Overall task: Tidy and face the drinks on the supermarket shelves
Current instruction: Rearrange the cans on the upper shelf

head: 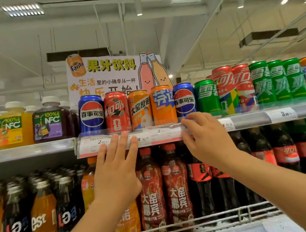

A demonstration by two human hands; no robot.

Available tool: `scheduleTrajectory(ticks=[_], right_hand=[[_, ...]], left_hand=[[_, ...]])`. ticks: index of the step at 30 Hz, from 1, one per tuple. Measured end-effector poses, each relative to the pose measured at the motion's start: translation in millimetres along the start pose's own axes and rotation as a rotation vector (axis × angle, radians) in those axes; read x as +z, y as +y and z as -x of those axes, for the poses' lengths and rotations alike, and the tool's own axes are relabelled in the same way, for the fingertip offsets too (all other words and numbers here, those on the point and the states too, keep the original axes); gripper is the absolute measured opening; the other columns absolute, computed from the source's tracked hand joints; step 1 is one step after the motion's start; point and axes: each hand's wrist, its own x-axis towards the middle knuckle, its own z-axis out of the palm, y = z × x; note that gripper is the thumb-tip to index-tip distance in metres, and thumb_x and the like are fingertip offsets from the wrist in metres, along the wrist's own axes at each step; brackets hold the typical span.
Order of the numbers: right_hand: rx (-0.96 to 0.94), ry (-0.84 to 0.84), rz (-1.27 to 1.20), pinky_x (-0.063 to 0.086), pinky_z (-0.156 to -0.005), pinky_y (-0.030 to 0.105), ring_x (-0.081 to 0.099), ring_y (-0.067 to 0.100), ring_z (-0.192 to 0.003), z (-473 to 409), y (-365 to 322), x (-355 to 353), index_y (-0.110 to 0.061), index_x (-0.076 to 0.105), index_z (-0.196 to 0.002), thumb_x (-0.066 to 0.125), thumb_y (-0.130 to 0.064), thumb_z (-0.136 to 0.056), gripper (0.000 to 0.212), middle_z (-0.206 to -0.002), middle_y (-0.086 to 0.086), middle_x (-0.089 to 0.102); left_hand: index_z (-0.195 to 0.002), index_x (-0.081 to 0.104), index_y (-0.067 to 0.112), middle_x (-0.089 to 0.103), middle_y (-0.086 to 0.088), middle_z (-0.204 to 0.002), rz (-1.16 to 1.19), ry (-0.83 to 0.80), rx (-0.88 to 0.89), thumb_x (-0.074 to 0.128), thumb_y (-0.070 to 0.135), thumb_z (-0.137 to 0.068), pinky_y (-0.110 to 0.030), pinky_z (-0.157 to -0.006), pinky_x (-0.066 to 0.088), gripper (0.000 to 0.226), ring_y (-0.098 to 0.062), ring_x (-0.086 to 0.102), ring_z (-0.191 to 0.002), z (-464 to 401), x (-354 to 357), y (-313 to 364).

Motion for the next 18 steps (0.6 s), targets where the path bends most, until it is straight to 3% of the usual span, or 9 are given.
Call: scheduleTrajectory(ticks=[3, 6, 8, 10, 13, 18], right_hand=[[-0.032, 0.055, 0.036, 0.052, -0.079, 0.043, 0.058, 0.032, -0.093, 1, 2, 4, -0.003, 0.068, -0.113, 0.052, -0.025, -0.092, 0.035, -0.107, 0.011, 0.066], [-0.067, 0.057, 0.075, 0.051, -0.08, 0.044, 0.06, 0.034, -0.093, 3, 6, 9, -0.001, 0.068, -0.115, 0.043, -0.028, -0.096, 0.041, -0.111, 0.014, 0.067], [-0.055, 0.079, 0.073, 0.051, -0.082, 0.045, 0.06, 0.035, -0.097, 5, 5, 13, -0.001, 0.067, -0.117, 0.04, -0.029, -0.097, 0.044, -0.115, 0.015, 0.066], [-0.028, 0.107, 0.059, 0.051, -0.083, 0.046, 0.061, 0.035, -0.1, 8, 3, 19, 0.0, 0.067, -0.118, 0.038, -0.029, -0.097, 0.046, -0.116, 0.015, 0.066], [-0.021, 0.158, 0.045, 0.05, -0.082, 0.046, 0.061, 0.035, -0.098, 9, 3, 25, 0.0, 0.067, -0.116, 0.04, -0.028, -0.095, 0.044, -0.114, 0.014, 0.066], [-0.02, 0.168, 0.03, 0.049, -0.084, 0.047, 0.061, 0.036, -0.1, 10, 7, 27, -0.003, 0.067, -0.117, 0.039, -0.03, -0.095, 0.044, -0.115, 0.012, 0.065]], left_hand=[[-0.155, 0.006, 0.024, -0.002, -0.006, -0.163, 0.02, -0.008, 0.003, 0.057, 0.032, -0.081, -0.046, -0.118, -0.009, 0.09, -0.027, -0.008, -0.149, 0, -3, 0], [-0.149, 0.032, 0.022, 0.026, -0.006, -0.158, 0.094, 0.014, 0.01, 0.06, 0.03, -0.077, -0.047, -0.117, 0.01, 0.078, -0.029, 0.019, -0.145, -4, -17, 1], [-0.134, 0.052, 0.017, 0.049, -0.006, -0.139, 0.208, 0.091, 0.034, 0.058, 0.026, -0.075, -0.047, -0.108, 0.029, 0.06, -0.029, 0.042, -0.129, -13, -27, -5], [-0.121, 0.062, 0.012, 0.058, -0.005, -0.122, 0.315, 0.193, 0.065, 0.056, 0.023, -0.077, -0.045, -0.096, 0.04, 0.046, -0.027, 0.052, -0.113, -28, -38, -13], [-0.132, 0.054, 0.01, 0.052, -0.008, -0.131, 0.292, 0.241, 0.077, 0.059, 0.022, -0.085, -0.046, -0.103, 0.038, 0.049, -0.027, 0.046, -0.122, -63, -49, -22], [-0.151, 0.018, 0.009, 0.02, -0.008, -0.156, 0.179, 0.103, -0.061, 0.058, 0.045, -0.086, -0.047, -0.117, 0.02, 0.084, -0.026, 0.02, -0.143, -118, -54, -38]])
